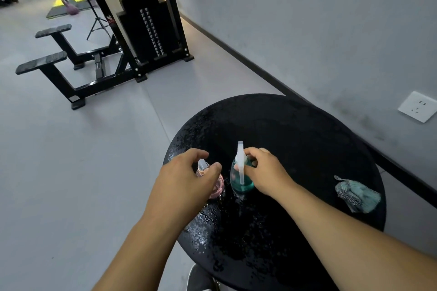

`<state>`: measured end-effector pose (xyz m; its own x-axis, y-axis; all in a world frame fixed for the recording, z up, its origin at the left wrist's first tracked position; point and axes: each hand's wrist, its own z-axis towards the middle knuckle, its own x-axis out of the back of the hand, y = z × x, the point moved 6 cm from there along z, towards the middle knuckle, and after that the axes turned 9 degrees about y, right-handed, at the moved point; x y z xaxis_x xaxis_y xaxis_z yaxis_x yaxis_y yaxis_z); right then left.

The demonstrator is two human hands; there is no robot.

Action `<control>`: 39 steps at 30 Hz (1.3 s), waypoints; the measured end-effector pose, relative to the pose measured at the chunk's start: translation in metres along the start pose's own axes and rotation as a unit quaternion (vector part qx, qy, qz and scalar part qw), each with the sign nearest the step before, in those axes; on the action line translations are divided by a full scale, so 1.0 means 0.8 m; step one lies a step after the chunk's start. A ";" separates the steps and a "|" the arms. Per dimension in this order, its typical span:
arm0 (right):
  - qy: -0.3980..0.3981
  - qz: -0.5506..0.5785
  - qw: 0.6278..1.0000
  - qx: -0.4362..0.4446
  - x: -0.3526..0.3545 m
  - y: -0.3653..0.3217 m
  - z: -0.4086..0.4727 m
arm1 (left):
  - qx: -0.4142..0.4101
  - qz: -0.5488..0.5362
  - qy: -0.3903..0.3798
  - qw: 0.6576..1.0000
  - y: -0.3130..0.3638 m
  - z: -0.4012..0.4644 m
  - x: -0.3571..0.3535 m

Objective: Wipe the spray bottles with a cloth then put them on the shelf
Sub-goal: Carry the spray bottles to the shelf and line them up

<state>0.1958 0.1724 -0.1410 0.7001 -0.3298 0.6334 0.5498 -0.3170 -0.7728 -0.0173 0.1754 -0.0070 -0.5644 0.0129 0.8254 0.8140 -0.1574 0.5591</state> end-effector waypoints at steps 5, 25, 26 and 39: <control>-0.001 -0.027 0.999 0.038 0.007 -0.005 -0.005 | -0.003 -0.003 -0.002 1.000 0.000 -0.002 0.002; 0.099 -0.026 0.992 0.069 0.235 -0.065 -0.150 | -0.105 -0.099 -0.001 0.989 0.073 -0.086 0.024; 0.111 -0.029 0.991 0.071 0.251 -0.063 -0.163 | -0.117 -0.094 0.000 0.989 0.084 -0.097 0.026; 0.247 -0.024 0.968 0.033 0.442 -0.017 -0.355 | -0.246 -0.119 -0.021 0.962 0.238 -0.234 0.051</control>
<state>0.3064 -0.1921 0.1049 0.3788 -0.7056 0.5988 0.6156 -0.2910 -0.7323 0.0890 -0.0388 0.1185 -0.7127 0.1452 0.6863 0.4924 -0.5932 0.6369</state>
